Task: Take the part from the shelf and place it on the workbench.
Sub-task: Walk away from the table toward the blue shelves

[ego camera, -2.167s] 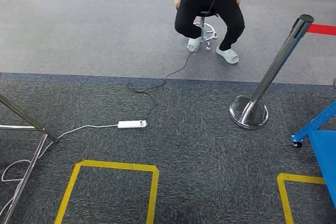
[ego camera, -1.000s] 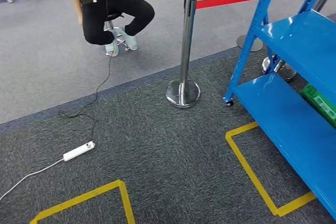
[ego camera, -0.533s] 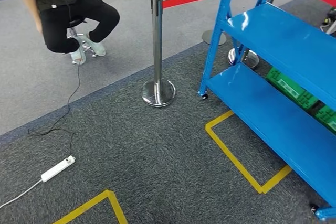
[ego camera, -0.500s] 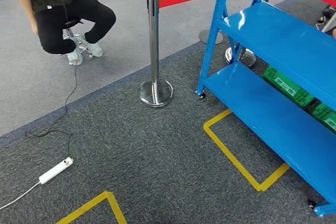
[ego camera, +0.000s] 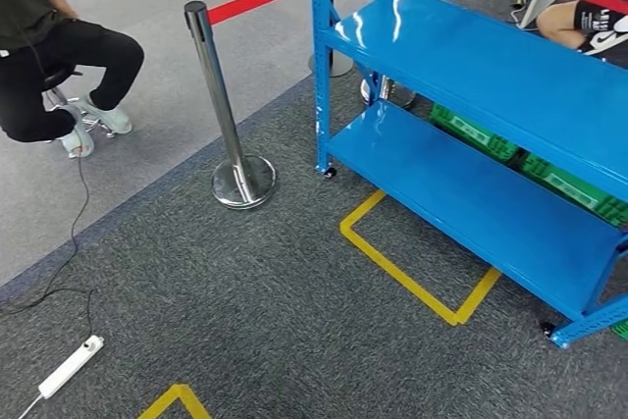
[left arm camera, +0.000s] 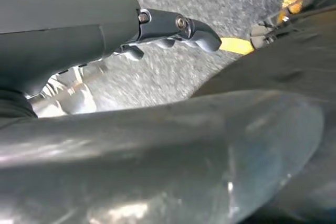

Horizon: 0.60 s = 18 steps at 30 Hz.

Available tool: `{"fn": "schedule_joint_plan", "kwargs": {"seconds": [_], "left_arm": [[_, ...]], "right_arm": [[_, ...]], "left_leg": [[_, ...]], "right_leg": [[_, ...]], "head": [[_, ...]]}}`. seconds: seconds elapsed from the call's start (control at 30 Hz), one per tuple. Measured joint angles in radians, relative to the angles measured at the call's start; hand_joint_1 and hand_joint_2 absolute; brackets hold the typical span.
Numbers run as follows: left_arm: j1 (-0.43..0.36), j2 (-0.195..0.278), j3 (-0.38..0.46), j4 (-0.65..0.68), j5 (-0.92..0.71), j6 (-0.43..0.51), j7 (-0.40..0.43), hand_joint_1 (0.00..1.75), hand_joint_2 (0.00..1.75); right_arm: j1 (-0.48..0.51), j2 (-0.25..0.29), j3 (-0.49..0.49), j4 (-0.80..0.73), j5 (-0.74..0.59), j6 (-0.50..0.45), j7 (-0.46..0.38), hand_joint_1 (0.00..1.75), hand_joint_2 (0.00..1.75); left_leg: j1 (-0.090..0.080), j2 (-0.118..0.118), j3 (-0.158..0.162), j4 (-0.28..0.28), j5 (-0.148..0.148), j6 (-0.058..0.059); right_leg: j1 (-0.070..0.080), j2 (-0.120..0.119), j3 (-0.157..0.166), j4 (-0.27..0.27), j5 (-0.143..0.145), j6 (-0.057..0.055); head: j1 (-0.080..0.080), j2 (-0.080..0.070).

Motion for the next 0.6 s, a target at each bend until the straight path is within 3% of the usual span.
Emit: {"fn": "schedule_joint_plan", "kwargs": {"seconds": [0.03,0.07,0.13,0.2,0.23,0.27,0.3,0.37,0.43,0.5,0.53,0.6], "left_arm": [[0.002,0.0,0.0,0.0,0.0,0.0,0.0,0.0,0.0],[0.002,0.0,0.001,0.0,0.001,0.0,-0.001,0.0,0.0],[0.003,0.0,0.002,0.0,0.004,-0.001,-0.002,0.0,0.0],[0.002,0.0,0.004,0.0,0.008,-0.001,-0.003,0.0,0.0],[0.001,0.0,0.005,0.0,0.01,-0.001,-0.003,0.0,0.0],[0.0,0.0,0.006,0.0,0.011,-0.001,-0.003,0.0,0.0],[-0.001,0.0,0.006,0.0,0.011,-0.001,-0.003,0.0,0.0],[0.0,0.0,0.008,0.0,0.011,-0.001,-0.003,0.0,0.0],[0.005,0.001,0.008,0.0,0.011,-0.001,-0.003,0.0,0.0],[0.009,0.0,0.009,0.0,0.012,-0.001,-0.003,0.0,0.0],[0.009,0.0,0.009,0.0,0.012,-0.001,-0.003,0.0,0.0],[0.007,-0.001,0.009,0.0,0.012,-0.001,-0.003,0.0,0.0]], "right_arm": [[0.001,0.0,-0.002,0.0,-0.002,0.0,-0.002,0.0,0.0],[0.003,0.0,-0.005,0.0,-0.005,0.001,-0.004,0.0,0.0],[0.002,0.001,-0.01,0.0,-0.009,0.002,-0.008,0.0,0.0],[0.0,0.002,-0.014,0.0,-0.012,0.002,-0.012,0.0,0.0],[0.001,0.002,-0.016,0.0,-0.013,0.002,-0.013,0.0,0.0],[0.005,0.002,-0.018,0.0,-0.013,0.002,-0.013,0.0,0.0],[0.009,0.002,-0.019,0.0,-0.013,0.003,-0.013,0.0,0.0],[0.014,0.003,-0.019,0.0,-0.013,0.004,-0.014,0.0,0.0],[0.009,0.004,-0.019,0.0,-0.012,0.005,-0.022,0.0,0.0],[0.006,0.004,-0.019,0.0,-0.009,0.005,-0.035,0.0,0.0],[0.007,0.004,-0.019,0.0,-0.008,0.005,-0.04,0.0,0.0],[0.009,0.004,-0.02,0.0,-0.007,0.005,-0.043,0.0,0.0]], "left_leg": [[0.0,-0.002,-0.004,-0.001,0.017,0.001],[0.002,-0.007,0.011,-0.04,0.051,0.002],[0.008,-0.049,0.069,-0.169,0.118,0.003],[0.013,-0.087,0.106,-0.255,0.141,0.006],[0.012,-0.09,0.112,-0.269,0.141,0.01],[0.012,-0.078,0.111,-0.271,0.142,0.017],[0.012,-0.065,0.112,-0.274,0.145,0.024],[0.012,-0.039,0.113,-0.279,0.151,0.039],[0.007,-0.013,0.112,-0.279,0.151,0.047],[0.002,0.009,0.111,-0.279,0.15,0.049],[0.002,0.018,0.111,-0.279,0.15,0.049],[0.003,0.026,0.114,-0.278,0.149,0.046]], "right_leg": [[-0.001,0.015,0.0,0.0,0.001,0.001],[-0.002,0.03,0.0,0.0,0.003,0.003],[-0.003,0.059,-0.003,0.003,0.006,0.012],[-0.002,0.086,-0.012,0.005,0.01,0.024],[-0.002,0.099,-0.019,0.003,0.013,0.032],[-0.005,0.111,-0.023,-0.002,0.017,0.039],[-0.006,0.109,-0.027,-0.001,0.018,0.044],[-0.004,0.057,-0.05,0.046,-0.015,0.049],[-0.001,-0.011,-0.105,0.171,-0.09,0.051],[-0.001,-0.032,-0.146,0.276,-0.135,0.054],[-0.001,-0.034,-0.141,0.279,-0.13,0.054],[-0.002,-0.04,-0.072,0.175,-0.08,0.054]], "head": [[0.0,0.0],[0.0,0.0],[0.0,0.0],[0.0,0.0],[-0.001,0.0],[-0.001,0.0],[-0.001,0.0],[0.005,0.0],[0.01,0.0],[0.009,0.0],[0.01,0.0],[0.01,0.0]]}}
